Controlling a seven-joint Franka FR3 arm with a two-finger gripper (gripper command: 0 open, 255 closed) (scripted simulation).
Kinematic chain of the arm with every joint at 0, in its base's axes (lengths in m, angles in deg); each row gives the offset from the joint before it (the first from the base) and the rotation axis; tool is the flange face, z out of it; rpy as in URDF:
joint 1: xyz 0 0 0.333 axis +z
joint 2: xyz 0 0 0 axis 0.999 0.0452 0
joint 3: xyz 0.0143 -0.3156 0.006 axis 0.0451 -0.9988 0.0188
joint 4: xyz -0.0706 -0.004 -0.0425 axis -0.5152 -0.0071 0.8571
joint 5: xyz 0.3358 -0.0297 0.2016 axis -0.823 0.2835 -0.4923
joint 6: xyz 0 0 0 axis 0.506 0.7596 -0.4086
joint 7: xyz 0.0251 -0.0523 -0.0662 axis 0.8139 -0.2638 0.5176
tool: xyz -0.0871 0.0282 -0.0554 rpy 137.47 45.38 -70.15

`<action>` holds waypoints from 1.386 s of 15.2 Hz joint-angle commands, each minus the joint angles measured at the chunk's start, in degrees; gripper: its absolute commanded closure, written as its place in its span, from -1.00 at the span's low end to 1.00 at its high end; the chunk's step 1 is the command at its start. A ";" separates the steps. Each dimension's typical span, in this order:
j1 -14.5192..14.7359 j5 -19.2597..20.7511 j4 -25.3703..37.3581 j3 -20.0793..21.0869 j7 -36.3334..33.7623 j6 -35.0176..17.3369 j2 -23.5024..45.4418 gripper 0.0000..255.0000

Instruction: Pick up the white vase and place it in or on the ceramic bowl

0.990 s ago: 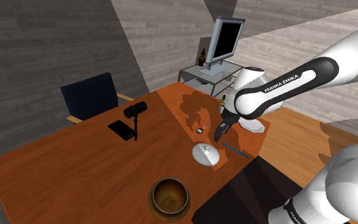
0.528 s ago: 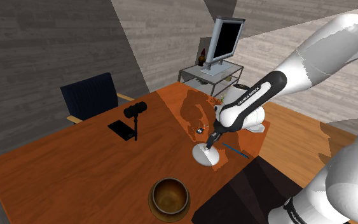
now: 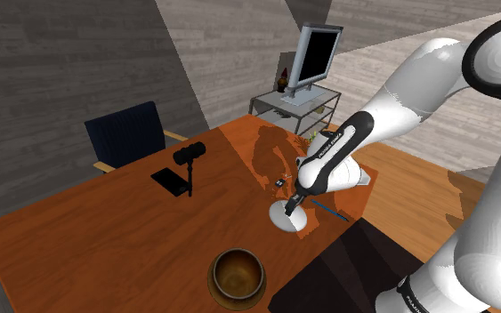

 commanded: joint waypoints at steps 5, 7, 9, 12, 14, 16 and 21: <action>-0.23 -0.35 0.44 0.37 0.23 -0.51 0.91 -1.00; -0.23 -0.35 0.44 0.37 0.23 -0.51 0.91 -1.00; -0.23 -0.35 0.44 0.37 0.23 -0.51 0.91 1.00; -0.23 -0.35 0.43 0.37 0.23 -0.52 0.91 1.00; -0.22 -0.36 0.42 0.38 0.22 -0.53 0.91 1.00; -0.22 -0.35 0.42 0.37 0.22 -0.52 0.91 1.00; 1.41 2.01 -0.39 -1.78 -1.76 2.78 -3.19 1.00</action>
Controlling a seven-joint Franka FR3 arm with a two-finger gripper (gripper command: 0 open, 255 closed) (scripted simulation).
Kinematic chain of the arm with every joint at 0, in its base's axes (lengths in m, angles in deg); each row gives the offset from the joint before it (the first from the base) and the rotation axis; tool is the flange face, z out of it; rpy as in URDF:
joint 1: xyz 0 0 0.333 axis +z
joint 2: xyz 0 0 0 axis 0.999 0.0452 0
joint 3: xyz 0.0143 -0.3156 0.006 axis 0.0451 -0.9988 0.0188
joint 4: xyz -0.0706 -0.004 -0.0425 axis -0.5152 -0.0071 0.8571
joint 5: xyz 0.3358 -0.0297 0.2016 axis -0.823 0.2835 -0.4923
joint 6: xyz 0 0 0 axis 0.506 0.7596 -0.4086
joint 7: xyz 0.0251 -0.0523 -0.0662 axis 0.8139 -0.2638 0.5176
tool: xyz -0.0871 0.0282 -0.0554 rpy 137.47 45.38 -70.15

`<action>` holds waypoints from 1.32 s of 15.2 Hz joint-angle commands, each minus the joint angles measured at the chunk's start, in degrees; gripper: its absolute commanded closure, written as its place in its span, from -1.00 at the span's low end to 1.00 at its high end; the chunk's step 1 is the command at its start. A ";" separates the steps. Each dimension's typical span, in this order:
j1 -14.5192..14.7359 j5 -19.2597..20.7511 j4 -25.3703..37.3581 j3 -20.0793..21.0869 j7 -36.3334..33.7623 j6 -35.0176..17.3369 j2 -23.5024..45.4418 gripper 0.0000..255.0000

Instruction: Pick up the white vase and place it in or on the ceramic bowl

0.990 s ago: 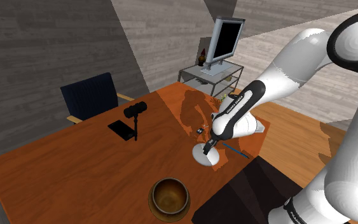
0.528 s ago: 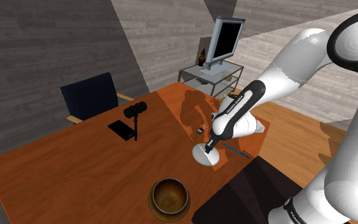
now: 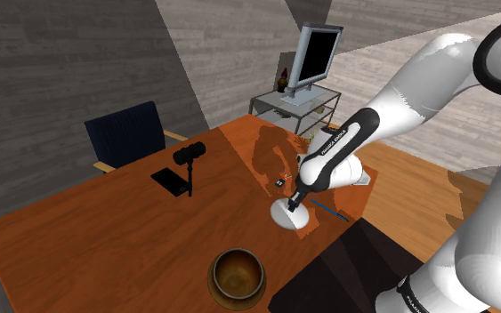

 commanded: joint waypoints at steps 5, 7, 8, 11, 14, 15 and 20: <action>1.51 4.05 -0.86 -2.35 -3.29 5.10 -6.01 1.00; 1.66 5.33 -1.01 -2.77 -4.28 6.87 -7.96 1.00; 1.69 5.92 -1.05 -2.93 -4.74 7.76 -8.92 1.00; 1.64 7.50 -1.09 -3.20 -5.97 10.49 -11.74 1.00; 1.48 8.77 -0.98 -3.30 -6.97 13.27 -14.45 1.00; 1.41 9.13 -0.91 -3.30 -7.25 14.21 -15.32 1.00; 1.06 10.56 -0.32 -3.19 -8.40 18.92 -19.49 1.00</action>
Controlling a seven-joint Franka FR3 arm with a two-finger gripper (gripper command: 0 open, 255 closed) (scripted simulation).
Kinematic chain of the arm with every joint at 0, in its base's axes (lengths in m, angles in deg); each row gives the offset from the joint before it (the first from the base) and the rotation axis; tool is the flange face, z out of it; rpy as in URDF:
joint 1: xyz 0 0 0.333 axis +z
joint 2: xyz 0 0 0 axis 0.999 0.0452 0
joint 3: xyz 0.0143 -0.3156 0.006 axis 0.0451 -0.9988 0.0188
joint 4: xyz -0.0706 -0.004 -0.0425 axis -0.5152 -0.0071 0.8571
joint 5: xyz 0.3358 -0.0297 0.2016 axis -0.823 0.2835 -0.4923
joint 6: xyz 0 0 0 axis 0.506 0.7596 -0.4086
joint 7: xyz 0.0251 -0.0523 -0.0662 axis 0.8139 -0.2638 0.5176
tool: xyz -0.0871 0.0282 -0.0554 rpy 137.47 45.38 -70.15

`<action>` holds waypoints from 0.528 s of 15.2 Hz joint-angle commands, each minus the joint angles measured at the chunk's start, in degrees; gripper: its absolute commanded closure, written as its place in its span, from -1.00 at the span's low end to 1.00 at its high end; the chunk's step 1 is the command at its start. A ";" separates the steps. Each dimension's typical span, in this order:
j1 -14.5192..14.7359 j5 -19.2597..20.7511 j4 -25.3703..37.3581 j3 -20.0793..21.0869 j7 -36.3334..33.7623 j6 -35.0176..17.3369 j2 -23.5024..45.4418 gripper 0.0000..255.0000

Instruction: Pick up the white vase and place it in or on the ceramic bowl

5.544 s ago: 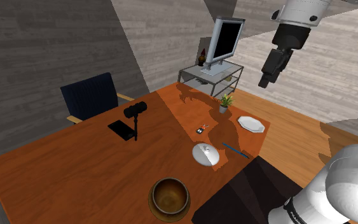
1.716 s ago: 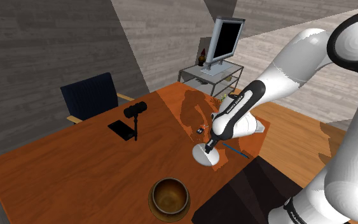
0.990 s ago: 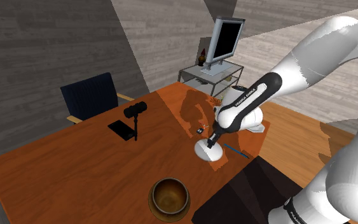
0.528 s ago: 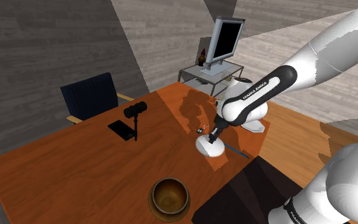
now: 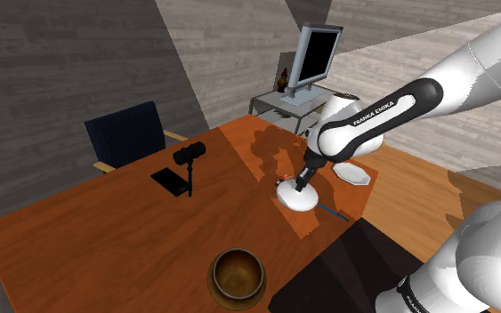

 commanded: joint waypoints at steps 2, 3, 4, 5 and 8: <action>-0.21 0.68 0.32 0.09 -0.54 2.74 -2.42 1.00; -0.27 0.87 0.52 0.13 -0.70 3.68 -3.17 1.00; -0.33 1.04 0.73 0.16 -0.85 4.63 -3.91 1.00; -0.38 1.20 0.95 0.20 -0.99 5.57 -4.63 1.00; -0.54 1.60 1.72 0.33 -1.36 8.38 -6.69 1.00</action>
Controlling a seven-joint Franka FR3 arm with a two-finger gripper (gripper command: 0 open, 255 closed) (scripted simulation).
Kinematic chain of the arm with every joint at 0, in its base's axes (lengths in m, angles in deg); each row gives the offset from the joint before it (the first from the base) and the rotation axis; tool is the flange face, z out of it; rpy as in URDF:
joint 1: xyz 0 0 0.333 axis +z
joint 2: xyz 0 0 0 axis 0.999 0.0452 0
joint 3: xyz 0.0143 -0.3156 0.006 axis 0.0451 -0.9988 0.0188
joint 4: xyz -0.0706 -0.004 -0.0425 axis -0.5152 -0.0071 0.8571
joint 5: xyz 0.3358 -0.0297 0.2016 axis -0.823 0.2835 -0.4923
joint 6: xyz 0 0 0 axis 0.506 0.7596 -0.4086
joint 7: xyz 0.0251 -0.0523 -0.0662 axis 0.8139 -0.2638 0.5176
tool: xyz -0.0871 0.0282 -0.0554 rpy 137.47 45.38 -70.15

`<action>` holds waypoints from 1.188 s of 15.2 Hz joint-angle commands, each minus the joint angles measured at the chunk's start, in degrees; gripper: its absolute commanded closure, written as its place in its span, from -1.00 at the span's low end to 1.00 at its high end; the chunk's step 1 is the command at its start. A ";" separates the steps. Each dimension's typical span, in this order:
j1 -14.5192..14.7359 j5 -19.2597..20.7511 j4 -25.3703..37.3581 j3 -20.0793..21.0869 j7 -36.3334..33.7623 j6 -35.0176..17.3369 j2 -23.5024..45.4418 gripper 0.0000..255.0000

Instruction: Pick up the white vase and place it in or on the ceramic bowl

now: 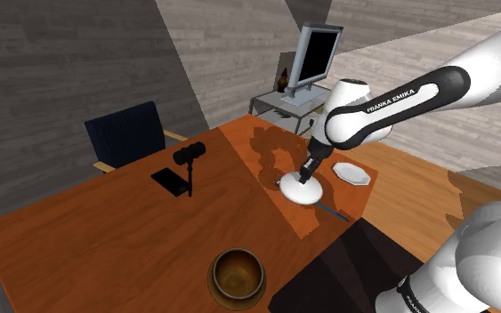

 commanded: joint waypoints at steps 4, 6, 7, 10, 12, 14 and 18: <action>1.93 -0.24 -1.14 3.34 -5.11 2.42 -3.68 1.00; 3.37 -0.80 -2.06 5.57 -8.32 2.96 -5.22 1.00; 4.12 -1.13 -2.41 6.70 -9.91 3.25 -5.89 1.00; 6.46 -2.31 -2.99 10.15 -14.69 4.15 -7.50 1.00; 8.05 -3.16 -2.98 12.47 -17.87 4.76 -8.20 1.00; 9.63 -4.01 -2.67 14.78 -21.06 5.36 -8.60 1.00; 12.55 -5.49 -1.12 19.44 -27.44 6.54 -8.48 1.00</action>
